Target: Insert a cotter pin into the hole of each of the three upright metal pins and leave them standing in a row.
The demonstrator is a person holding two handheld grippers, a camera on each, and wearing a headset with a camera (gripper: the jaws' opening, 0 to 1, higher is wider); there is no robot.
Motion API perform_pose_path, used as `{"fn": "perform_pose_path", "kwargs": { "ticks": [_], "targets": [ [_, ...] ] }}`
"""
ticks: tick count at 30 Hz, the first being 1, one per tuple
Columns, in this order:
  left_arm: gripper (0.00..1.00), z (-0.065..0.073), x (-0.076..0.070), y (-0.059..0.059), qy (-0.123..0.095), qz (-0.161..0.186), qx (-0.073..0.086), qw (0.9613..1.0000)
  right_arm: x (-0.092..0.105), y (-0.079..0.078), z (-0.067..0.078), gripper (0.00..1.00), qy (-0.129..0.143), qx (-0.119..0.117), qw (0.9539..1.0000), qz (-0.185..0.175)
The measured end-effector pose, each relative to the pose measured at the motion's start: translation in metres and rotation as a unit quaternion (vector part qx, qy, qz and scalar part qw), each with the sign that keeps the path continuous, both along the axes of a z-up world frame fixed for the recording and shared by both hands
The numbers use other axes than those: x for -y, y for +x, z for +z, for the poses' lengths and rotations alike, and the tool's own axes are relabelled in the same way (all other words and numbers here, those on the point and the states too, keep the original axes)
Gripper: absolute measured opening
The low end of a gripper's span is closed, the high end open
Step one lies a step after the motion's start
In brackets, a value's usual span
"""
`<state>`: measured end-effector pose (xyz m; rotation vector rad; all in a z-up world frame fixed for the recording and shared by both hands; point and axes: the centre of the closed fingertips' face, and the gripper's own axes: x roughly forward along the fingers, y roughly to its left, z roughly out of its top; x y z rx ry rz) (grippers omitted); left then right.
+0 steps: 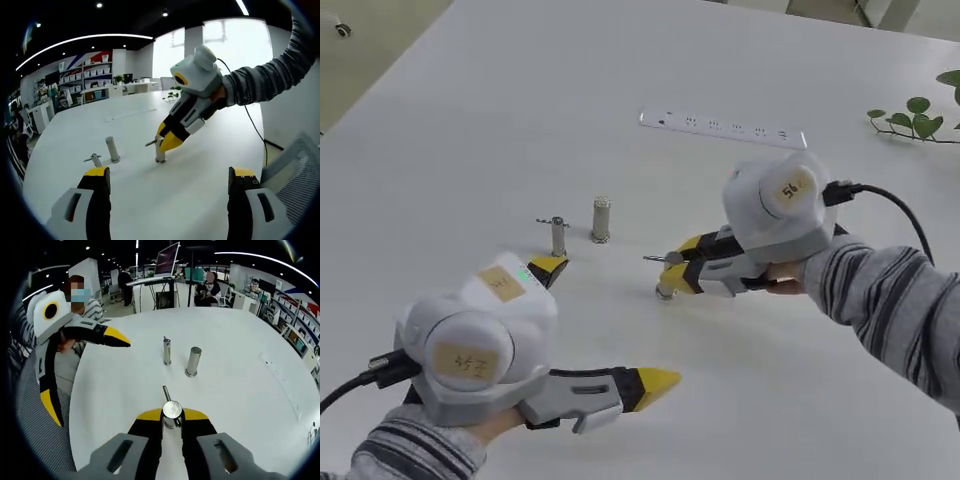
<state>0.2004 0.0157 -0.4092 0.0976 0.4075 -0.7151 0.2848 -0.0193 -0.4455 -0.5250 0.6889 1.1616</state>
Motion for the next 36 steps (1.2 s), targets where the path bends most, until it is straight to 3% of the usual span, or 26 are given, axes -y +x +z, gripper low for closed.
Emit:
{"fn": "perform_pose_path", "kwargs": {
  "ticks": [6,14,21,36],
  "targets": [
    [0.99,-0.001,-0.015,-0.001,0.009,0.010,-0.006,0.9999,-0.008,0.012,0.002,0.08,-0.002,-0.005,1.0000,-0.002],
    [0.99,0.004,-0.030,0.001,0.007,0.033,0.004,0.9994,-0.013,0.019,-0.004,0.08,-0.008,-0.015,0.9998,-0.005],
    [0.99,0.011,-0.033,0.002,0.005,0.039,0.017,0.9991,-0.014,0.024,-0.008,0.08,-0.010,-0.019,0.9998,0.001],
    [0.97,0.003,-0.035,0.001,0.010,0.039,0.006,0.9992,-0.016,0.028,-0.009,0.08,-0.004,-0.015,0.9998,0.016]
  ]
}}
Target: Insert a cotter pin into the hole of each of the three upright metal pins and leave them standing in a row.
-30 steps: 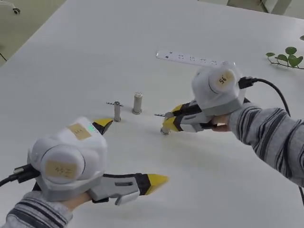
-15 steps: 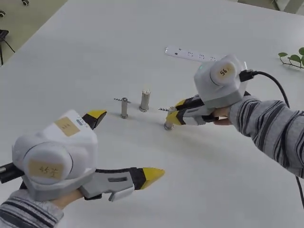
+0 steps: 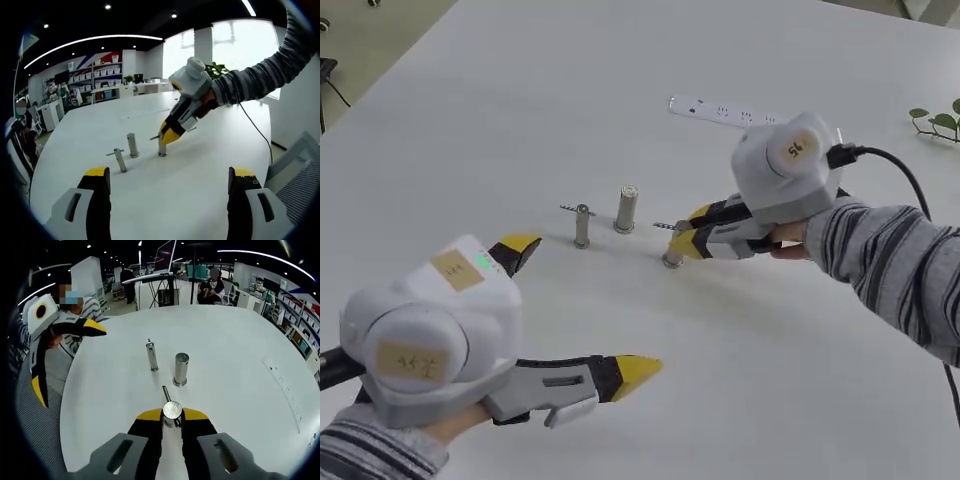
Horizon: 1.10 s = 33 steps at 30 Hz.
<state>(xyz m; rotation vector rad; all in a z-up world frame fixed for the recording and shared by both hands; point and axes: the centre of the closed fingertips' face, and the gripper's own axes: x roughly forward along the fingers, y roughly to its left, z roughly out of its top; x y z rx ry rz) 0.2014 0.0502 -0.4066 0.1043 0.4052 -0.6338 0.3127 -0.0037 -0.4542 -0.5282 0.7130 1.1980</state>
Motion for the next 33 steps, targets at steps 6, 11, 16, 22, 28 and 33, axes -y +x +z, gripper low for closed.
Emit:
{"fn": "perform_pose_path", "kwargs": {
  "ticks": [6,11,16,22,28,33],
  "targets": [
    [0.97,-0.001,0.001,-0.001,0.000,-0.002,-0.001,1.0000,0.000,-0.001,0.000,0.09,0.001,0.005,1.0000,0.002],
    [0.97,-0.002,0.001,-0.002,0.001,-0.002,-0.004,1.0000,-0.001,-0.001,0.001,0.09,0.001,0.005,1.0000,0.005],
    [0.96,-0.002,0.002,-0.003,0.000,-0.003,-0.004,1.0000,-0.001,0.001,-0.001,0.09,0.004,0.005,1.0000,0.005],
    [0.96,-0.004,0.002,-0.005,0.001,-0.003,-0.006,1.0000,-0.001,0.003,-0.002,0.09,0.005,0.005,1.0000,0.004],
    [0.96,-0.004,0.002,-0.005,0.002,-0.003,-0.007,1.0000,-0.005,0.002,0.004,0.10,0.030,0.004,0.9996,-0.001],
    [0.96,-0.003,0.001,-0.005,0.002,-0.003,-0.006,1.0000,-0.011,0.001,0.022,0.23,0.065,-0.007,0.9977,-0.020]
  ]
}}
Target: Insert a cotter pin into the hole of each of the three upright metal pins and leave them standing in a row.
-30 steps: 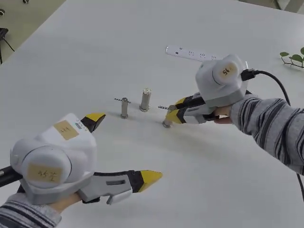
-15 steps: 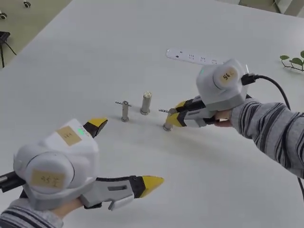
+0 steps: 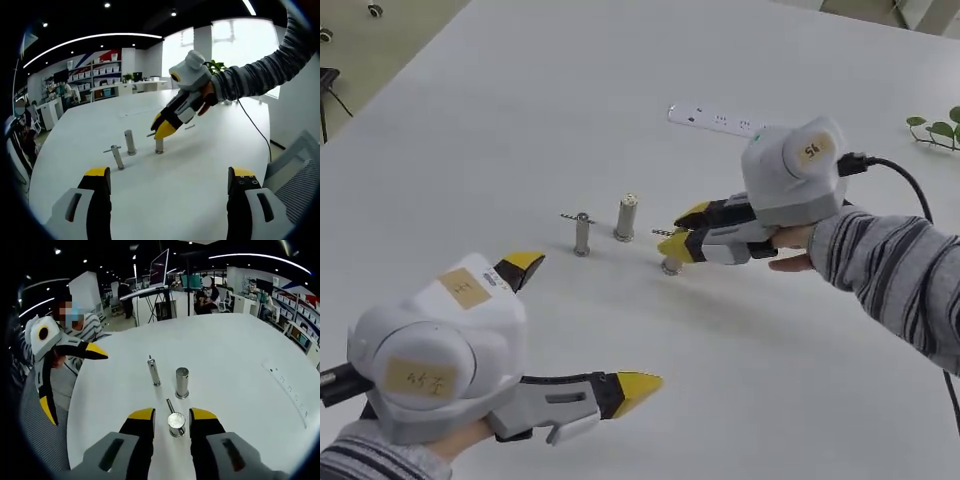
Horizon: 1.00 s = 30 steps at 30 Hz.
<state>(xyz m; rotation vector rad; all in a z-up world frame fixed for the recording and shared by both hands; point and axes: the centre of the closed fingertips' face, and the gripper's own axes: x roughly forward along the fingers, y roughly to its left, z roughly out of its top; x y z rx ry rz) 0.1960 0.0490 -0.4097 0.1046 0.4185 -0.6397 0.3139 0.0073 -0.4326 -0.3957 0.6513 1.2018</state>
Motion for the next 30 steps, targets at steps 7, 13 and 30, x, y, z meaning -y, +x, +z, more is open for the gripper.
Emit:
{"fn": "perform_pose_path", "kwargs": {
  "ticks": [7,13,30],
  "targets": [
    [0.96,0.002,0.000,0.000,-0.004,0.001,0.002,1.0000,-0.018,0.013,0.014,0.27,0.028,0.002,0.9994,-0.022],
    [0.96,0.001,-0.002,0.000,-0.004,0.006,0.001,1.0000,-0.036,0.025,0.010,0.27,0.031,-0.001,0.9987,-0.040],
    [0.95,-0.002,-0.004,-0.003,-0.005,0.011,0.000,0.9999,-0.058,0.040,-0.015,0.11,0.030,-0.042,0.9965,-0.066]
  ]
}}
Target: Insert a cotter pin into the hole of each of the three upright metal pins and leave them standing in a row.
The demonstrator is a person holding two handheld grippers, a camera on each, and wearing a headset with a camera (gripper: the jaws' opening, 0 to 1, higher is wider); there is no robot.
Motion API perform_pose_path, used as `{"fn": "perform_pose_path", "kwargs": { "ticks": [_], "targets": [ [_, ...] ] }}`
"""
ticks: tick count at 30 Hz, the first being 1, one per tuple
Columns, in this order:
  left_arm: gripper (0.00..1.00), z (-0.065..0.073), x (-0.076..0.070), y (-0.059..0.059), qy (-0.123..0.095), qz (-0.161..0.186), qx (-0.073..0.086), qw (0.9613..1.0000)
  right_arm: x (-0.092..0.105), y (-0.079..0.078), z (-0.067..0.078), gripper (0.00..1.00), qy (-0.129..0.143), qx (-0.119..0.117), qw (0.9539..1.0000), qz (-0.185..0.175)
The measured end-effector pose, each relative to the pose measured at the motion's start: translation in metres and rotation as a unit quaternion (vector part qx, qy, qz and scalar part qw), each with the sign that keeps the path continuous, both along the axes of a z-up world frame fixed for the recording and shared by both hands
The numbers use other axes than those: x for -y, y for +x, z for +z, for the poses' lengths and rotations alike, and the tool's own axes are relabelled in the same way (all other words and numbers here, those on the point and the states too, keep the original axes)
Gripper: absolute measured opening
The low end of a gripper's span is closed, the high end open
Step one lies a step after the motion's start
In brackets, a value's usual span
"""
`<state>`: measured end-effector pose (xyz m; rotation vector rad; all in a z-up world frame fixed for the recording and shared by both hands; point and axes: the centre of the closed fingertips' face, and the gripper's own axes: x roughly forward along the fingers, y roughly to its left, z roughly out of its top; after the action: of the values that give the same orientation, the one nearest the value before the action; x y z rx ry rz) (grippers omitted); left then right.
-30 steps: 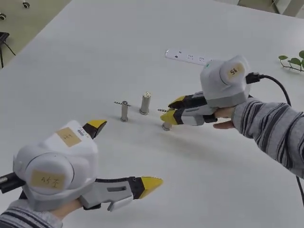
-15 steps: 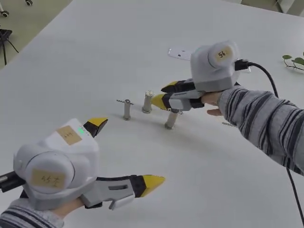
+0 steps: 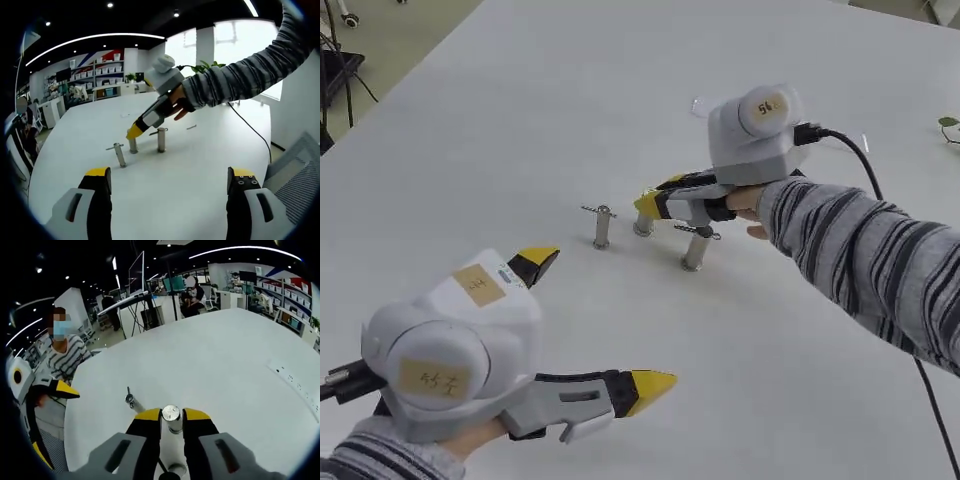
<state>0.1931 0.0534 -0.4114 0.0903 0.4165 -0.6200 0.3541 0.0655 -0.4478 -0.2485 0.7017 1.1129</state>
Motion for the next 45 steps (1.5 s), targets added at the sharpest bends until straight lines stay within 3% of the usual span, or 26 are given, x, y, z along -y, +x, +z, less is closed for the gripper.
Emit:
{"fn": "perform_pose_path", "kwargs": {
  "ticks": [3,6,11,14,17,23,34,45],
  "targets": [
    [0.95,0.000,0.000,0.000,-0.001,0.000,0.000,1.0000,-0.001,0.000,0.000,0.10,0.002,0.000,1.0000,-0.002],
    [0.95,-0.001,-0.001,0.000,0.000,0.000,-0.001,1.0000,-0.001,0.002,0.002,0.09,-0.008,0.025,0.9996,0.009],
    [0.94,-0.001,0.001,0.000,0.001,-0.002,-0.002,1.0000,0.003,0.009,0.003,0.08,-0.019,0.030,0.9994,0.007],
    [0.94,0.000,0.001,0.000,0.001,-0.004,-0.001,1.0000,0.013,0.016,0.007,0.08,-0.023,0.039,0.9990,-0.003],
    [0.94,0.000,0.003,0.000,0.003,-0.005,-0.001,1.0000,0.023,0.025,0.008,0.08,-0.021,0.034,0.9990,-0.019],
    [0.94,0.001,0.006,0.000,0.004,-0.009,0.000,1.0000,0.054,0.032,0.005,0.08,-0.043,0.039,0.9978,-0.033],
    [0.94,0.007,0.010,-0.003,0.007,-0.013,0.005,0.9999,0.122,0.009,0.005,0.08,-0.072,0.034,0.9939,-0.076],
    [0.93,0.013,0.012,-0.010,0.007,-0.014,0.013,0.9998,0.152,-0.031,0.006,0.08,-0.084,0.021,0.9886,-0.123]
  ]
}}
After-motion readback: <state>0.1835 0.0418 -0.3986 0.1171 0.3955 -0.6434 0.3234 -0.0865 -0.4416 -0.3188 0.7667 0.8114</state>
